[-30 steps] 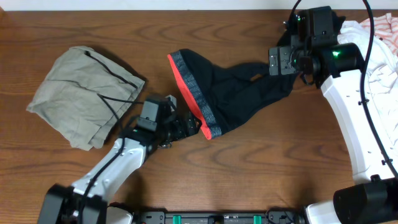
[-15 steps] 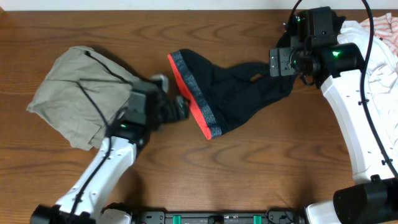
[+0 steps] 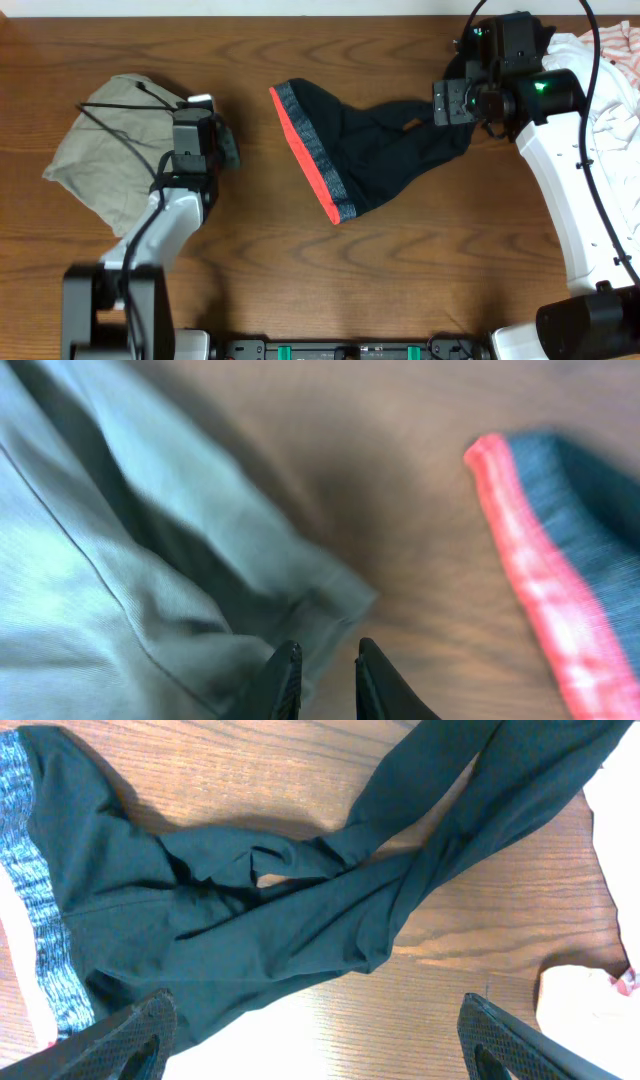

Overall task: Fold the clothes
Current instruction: 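Move the left gripper toward the red waistband of the leggings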

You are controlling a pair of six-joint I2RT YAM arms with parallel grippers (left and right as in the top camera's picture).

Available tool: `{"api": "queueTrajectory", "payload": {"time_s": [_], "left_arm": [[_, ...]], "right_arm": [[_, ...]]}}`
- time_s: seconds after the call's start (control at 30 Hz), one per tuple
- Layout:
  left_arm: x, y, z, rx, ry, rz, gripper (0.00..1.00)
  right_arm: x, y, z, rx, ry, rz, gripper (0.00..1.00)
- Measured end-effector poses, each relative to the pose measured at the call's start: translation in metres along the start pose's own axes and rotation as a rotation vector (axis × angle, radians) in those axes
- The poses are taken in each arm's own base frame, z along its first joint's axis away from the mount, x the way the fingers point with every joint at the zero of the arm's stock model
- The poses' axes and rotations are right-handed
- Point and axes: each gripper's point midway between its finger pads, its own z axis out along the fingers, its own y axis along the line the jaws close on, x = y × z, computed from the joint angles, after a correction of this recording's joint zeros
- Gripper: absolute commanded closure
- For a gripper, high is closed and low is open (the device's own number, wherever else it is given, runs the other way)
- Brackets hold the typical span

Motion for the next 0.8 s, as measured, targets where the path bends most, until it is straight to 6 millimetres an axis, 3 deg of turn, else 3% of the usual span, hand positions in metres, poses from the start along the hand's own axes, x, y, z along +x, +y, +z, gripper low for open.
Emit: {"api": "queueTrajectory", "payload": {"time_s": [0.17,0.33,0.5,0.6,0.8], "left_arm": [[0.024,0.028,0.017,-0.096,0.082,0.024,0.76],[0.037,0.078,0.012,-0.243,0.141,-0.007,0.74],[0.037,0.12,0.006,-0.349,0.145,-0.064,0.69],[0.036,0.132,0.003,-0.383,0.139,-0.079,0.65],[0.032,0.134,0.003,-0.39,0.13,-0.028,0.54]], "right_arm": [[0.004,0.0,0.0,0.0,0.015,-0.001,0.12],[0.005,0.0,0.0,0.0,0.021,-0.001,0.11],[0.005,0.0,0.0,-0.001,0.021,-0.001,0.11],[0.006,0.0,0.0,0.0,0.025,-0.002,0.11],[0.008,0.0,0.0,0.0,0.032,-0.002,0.11]]}}
